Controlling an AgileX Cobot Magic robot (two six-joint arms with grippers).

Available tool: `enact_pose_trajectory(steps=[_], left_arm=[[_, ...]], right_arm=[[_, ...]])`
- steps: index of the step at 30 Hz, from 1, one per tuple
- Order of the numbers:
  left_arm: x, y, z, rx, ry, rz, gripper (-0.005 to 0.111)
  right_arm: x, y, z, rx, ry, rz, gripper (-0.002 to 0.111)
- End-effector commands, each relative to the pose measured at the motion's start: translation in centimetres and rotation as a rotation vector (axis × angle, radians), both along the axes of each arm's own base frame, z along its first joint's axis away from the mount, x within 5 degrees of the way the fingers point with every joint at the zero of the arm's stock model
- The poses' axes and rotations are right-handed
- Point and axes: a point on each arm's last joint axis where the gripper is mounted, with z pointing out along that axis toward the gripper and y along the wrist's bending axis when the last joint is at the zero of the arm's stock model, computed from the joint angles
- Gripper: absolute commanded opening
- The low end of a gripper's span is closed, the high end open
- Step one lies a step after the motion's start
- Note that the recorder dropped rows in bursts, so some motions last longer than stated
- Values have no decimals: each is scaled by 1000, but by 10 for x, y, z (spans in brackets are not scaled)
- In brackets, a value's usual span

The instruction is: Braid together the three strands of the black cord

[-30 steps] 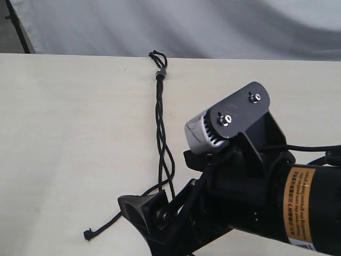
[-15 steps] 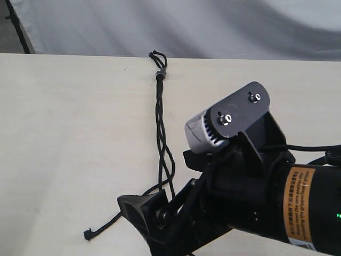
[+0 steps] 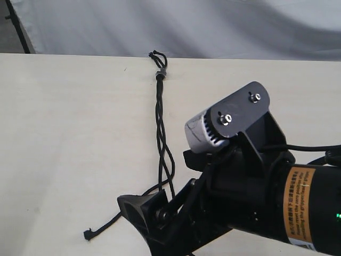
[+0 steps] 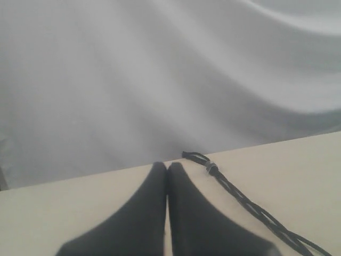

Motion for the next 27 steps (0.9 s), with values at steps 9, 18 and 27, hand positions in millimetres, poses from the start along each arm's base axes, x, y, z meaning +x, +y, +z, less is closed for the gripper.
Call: enact_pose_trajectory(steps=[9, 18, 27], left_arm=[[0, 0, -5, 1, 51, 2, 0], [0, 1, -18, 24, 192, 7, 0], [0, 12, -18, 4, 194, 214, 0]], right_arm=[[0, 0, 2, 9, -8, 4, 105], [0, 0, 2, 9, -8, 4, 105], [-1, 0, 2, 10, -15, 12, 105]])
